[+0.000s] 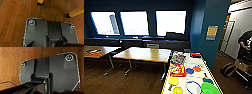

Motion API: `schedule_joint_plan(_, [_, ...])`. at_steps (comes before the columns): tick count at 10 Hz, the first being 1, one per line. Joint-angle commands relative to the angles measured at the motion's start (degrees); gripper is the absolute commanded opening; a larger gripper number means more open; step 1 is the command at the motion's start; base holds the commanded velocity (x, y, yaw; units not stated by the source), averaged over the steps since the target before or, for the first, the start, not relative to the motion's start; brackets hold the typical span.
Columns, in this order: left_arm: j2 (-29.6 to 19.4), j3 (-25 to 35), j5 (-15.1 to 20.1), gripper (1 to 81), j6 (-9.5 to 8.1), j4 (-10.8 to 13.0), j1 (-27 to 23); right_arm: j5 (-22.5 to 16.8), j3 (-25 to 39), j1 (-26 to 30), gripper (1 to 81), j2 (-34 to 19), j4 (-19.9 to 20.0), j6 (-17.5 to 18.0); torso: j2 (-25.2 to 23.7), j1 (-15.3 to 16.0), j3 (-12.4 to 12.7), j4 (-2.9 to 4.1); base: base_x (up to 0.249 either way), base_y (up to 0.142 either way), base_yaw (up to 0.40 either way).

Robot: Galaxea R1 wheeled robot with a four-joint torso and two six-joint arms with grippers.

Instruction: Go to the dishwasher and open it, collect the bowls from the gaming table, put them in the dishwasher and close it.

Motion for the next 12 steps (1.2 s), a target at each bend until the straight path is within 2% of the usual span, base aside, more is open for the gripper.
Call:
schedule_joint_plan(1, [-9.1,9.2,2.3,81.1,0.01,0.1,-2.4,-2.5,15.6,3.1,81.1,-12.6,1.8,0.6,0.0,0.0,0.0,0.00,0.000,0.000,0.000])
schedule_joint_plan(3, [-13.6,15.7,2.0,81.1,-0.08,0.2,-3.0,-1.1,27.9,4.0,81.1,-21.2,3.2,0.8,0.0,0.0,0.0,0.00,0.000,0.000,0.000])
schedule_joint_plan(5, [-17.9,22.2,2.1,81.1,-0.08,0.1,-4.0,-1.0,36.7,5.4,81.1,-28.2,4.2,0.8,0.0,0.0,0.0,0.00,0.000,0.000,0.000])
schedule_joint_plan(8, [-25.6,33.1,2.1,81.1,-0.08,0.1,-5.7,-0.3,47.2,7.7,81.1,-36.7,5.4,0.7,0.0,0.0,-6.3,0.00,0.000,0.000,0.000])
schedule_joint_plan(11, [-30.4,39.9,2.1,81.1,-0.17,0.1,-7.3,0.1,56.5,10.6,81.1,-44.9,6.2,0.7,0.0,0.0,-11.6,0.00,0.000,0.000,0.000])
schedule_joint_plan(12, [-32.0,42.9,2.1,81.1,-0.17,0.0,-8.0,0.1,59.4,12.1,81.1,-47.8,6.3,0.8,0.0,0.0,-8.4,0.00,0.000,0.000,0.000])
